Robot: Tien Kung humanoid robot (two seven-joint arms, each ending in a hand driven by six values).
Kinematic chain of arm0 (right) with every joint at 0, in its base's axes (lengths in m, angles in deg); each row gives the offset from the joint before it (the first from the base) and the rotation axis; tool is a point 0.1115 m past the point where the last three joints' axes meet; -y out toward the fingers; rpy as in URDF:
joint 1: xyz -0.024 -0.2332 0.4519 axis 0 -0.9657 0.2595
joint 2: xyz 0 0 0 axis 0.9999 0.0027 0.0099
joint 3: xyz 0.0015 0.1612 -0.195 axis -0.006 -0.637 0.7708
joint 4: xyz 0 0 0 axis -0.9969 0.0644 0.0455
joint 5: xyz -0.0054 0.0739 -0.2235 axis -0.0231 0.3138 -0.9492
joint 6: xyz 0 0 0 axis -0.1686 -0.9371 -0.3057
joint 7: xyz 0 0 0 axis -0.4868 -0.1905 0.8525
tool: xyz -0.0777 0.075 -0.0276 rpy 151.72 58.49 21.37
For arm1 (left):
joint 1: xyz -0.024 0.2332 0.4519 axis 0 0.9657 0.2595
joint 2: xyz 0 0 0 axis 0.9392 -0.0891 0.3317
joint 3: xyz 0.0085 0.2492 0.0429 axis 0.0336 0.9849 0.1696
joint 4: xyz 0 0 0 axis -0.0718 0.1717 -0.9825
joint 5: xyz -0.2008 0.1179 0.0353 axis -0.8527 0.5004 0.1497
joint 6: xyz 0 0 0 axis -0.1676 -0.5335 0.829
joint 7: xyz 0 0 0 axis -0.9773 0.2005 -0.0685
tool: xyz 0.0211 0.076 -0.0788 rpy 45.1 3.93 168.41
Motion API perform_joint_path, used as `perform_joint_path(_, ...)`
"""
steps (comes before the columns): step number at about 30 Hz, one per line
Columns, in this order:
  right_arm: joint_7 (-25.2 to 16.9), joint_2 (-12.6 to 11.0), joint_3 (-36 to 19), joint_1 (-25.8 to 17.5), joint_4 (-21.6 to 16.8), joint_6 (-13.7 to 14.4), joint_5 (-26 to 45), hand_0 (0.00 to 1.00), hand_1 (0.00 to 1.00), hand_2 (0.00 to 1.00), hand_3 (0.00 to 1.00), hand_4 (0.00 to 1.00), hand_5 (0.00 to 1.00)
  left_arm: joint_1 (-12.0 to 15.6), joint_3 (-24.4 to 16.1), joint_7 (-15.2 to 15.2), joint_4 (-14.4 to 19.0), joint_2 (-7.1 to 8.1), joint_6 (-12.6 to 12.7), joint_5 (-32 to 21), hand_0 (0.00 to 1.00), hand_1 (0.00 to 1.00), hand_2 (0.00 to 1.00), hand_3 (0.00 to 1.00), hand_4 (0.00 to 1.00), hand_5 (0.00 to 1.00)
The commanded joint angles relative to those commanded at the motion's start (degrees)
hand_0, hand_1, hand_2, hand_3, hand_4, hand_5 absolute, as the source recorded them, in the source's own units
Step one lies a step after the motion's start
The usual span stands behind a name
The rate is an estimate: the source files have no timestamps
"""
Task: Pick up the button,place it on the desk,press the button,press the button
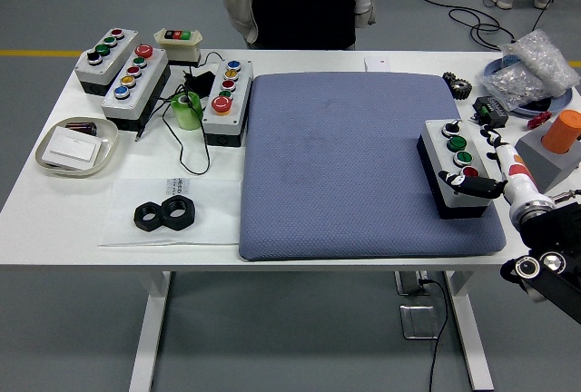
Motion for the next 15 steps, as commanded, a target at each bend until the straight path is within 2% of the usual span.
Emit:
perform_joint_path(12, 5.00, 2.14, 1.81, 1.75, 3.69, -1.60, -3.21, 0.998, 0.901, 0.998, 0.994, 0.914, 0.233, 0.05, -0.30, 0.12, -0.01, 0.03, -0.03, 0.41, 0.738, 0.775, 0.847, 0.761, 0.528, 0.998)
perform_joint_path(13, 5.82, 2.36, 2.26, 2.02, 4.47, -2.14, -4.63, 0.945, 0.849, 0.973, 0.975, 0.912, 0.233, 0.04, -0.35, 0.16, 0.00, 0.05, -0.04, 0.53, 0.738, 0.774, 0.847, 0.760, 0.528, 0.998)
perform_joint_path(15, 6.58, 2.56, 2.77, 2.33, 5.31, -3.02, -5.87, 0.945, 0.849, 0.973, 0.975, 0.912, 0.233, 0.05, -0.45, 0.22, 0.00, 0.06, -0.07, 0.75, 0.738, 0.774, 0.847, 0.760, 0.528, 0.998)
